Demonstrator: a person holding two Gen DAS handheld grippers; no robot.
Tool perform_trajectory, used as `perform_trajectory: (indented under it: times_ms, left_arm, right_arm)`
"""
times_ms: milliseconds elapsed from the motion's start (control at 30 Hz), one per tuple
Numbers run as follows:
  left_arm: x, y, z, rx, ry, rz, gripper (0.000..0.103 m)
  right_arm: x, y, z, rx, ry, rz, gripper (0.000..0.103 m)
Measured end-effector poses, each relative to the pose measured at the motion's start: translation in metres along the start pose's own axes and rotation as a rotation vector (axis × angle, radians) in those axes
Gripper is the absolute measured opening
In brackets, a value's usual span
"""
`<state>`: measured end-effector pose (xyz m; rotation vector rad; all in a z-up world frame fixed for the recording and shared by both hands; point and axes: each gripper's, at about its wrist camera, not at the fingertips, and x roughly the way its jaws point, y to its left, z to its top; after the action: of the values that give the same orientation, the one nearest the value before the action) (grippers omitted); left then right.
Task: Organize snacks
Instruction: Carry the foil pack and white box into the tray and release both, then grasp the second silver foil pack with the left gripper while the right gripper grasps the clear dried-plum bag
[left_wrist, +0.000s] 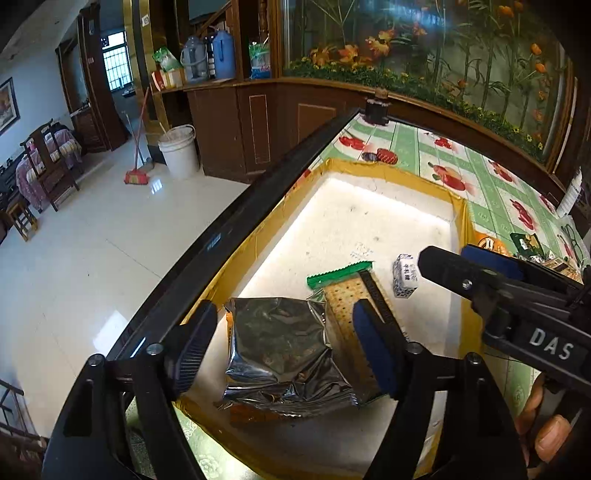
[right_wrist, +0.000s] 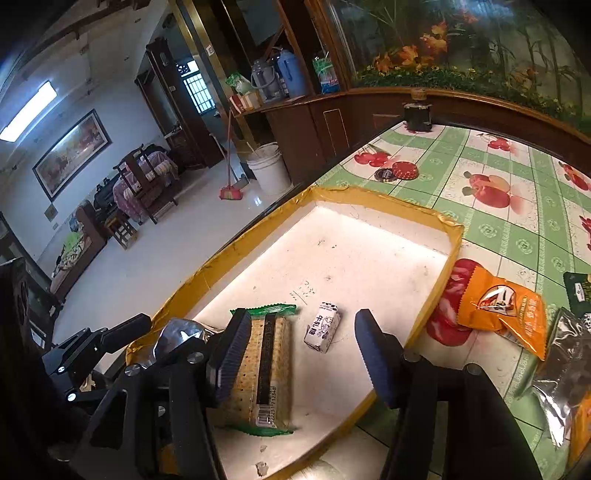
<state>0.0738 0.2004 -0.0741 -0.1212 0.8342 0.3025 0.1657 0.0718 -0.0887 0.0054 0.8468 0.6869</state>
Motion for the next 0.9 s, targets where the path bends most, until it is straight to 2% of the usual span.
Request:
perform_trajectory:
  times_ms: [233,333,400,567,700,900]
  left_arm:
    - [-0.022,-0.015,0.005,0.026,-0.049,-0.025,0.077]
    - [-0.029,-0.024,0.006,0.035,-0.061,-0.046,0.077]
    - [-0.033,-0.034,0.005,0.046,-0.065,-0.063,0.077]
    - [-0.039,-0.064,0.002,0.100,-0.065,-0.110,0.077]
    - [-0.043,-0.091,-0.003,0.148,-0.060,-0.150,0.077]
    - [-0.046,-0.130,-0.007,0.216,-0.041,-0.213,0.077]
  right_arm:
    - [-0.051,-0.018,-0.011,0.023,-0.071,-0.037,0.068]
    - [-0.074,-0.034,-0.023,0.044,-0.098,-0.076,0.072]
    - [-0.091,-0.050,-0.034,0.078,-0.114,-0.100,0.075]
    - [-0.126,-0.095,-0.059,0.164,-0.132,-0.178,0.076]
    - [-0.150,-0.131,-0.079,0.230,-0.135,-0.225,0.084]
    - [-0.183,-0.176,-0.104,0.320,-0.149,-0.255,0.088]
